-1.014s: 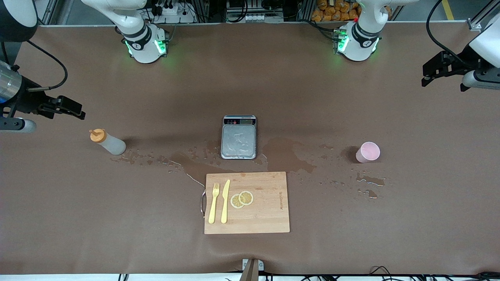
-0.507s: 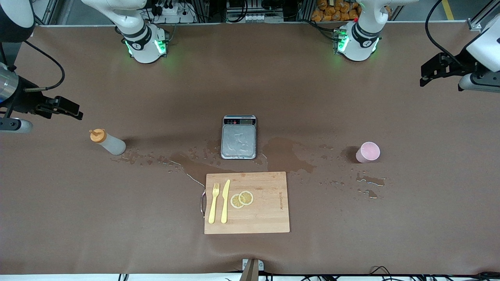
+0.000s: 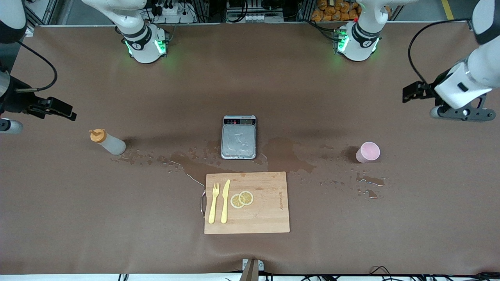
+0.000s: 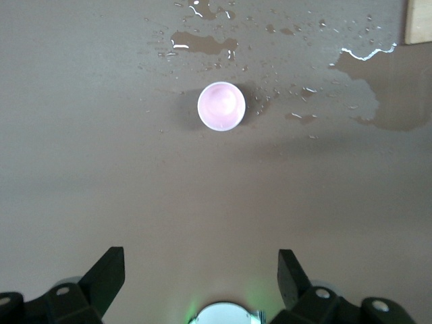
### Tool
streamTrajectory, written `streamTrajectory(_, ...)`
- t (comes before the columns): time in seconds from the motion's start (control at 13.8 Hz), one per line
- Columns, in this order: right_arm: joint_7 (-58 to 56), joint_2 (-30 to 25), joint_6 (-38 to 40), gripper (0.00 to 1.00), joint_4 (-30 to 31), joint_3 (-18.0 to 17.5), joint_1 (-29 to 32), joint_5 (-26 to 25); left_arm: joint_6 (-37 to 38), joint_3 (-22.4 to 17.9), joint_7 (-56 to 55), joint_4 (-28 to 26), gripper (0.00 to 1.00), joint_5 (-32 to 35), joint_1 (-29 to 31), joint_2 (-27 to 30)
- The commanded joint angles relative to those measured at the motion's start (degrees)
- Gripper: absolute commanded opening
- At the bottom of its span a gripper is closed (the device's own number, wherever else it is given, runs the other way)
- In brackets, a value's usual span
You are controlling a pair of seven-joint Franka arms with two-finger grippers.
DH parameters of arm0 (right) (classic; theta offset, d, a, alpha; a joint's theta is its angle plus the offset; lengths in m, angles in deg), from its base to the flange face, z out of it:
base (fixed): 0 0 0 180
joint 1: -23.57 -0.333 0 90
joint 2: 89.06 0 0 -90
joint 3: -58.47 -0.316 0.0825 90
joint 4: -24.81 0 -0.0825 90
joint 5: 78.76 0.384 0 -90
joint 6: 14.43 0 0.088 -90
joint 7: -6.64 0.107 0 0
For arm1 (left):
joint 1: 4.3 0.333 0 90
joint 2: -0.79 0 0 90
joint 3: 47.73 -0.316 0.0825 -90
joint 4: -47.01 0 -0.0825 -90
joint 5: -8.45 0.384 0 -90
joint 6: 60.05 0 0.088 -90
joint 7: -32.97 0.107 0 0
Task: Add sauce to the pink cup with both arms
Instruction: 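Move the left gripper down to the pink cup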
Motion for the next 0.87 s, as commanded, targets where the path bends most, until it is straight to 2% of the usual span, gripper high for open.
streamTrajectory(0.0, -1.2, 1.7, -0.2, 1.0, -1.3, -0.8, 5.0, 0.1, -7.4, 0.1, -0.7, -4.8, 1.0, 0.6, 1.0, -1.0)
streamTrajectory(0.22, -4.2, 2.5, -0.3, 1.0, -1.4, -0.7, 7.1, -0.3, -12.0, 0.1, -0.6, -5.4, 1.0, 0.6, 1.0, -5.6)
streamTrajectory(0.58, -3.8, 5.1, -2.0, 1.0, -1.3, -0.8, 12.4, 0.8, -23.2, 0.1, -0.3, -12.9, 1.0, 0.7, 1.0, -7.1)
streamTrajectory(0.8, -0.8, 6.3, -1.2, 1.0, -0.8, -0.7, 13.8, 0.8, -26.6, 0.1, 2.5, -13.6, 1.0, 1.0, 1.5, -10.9)
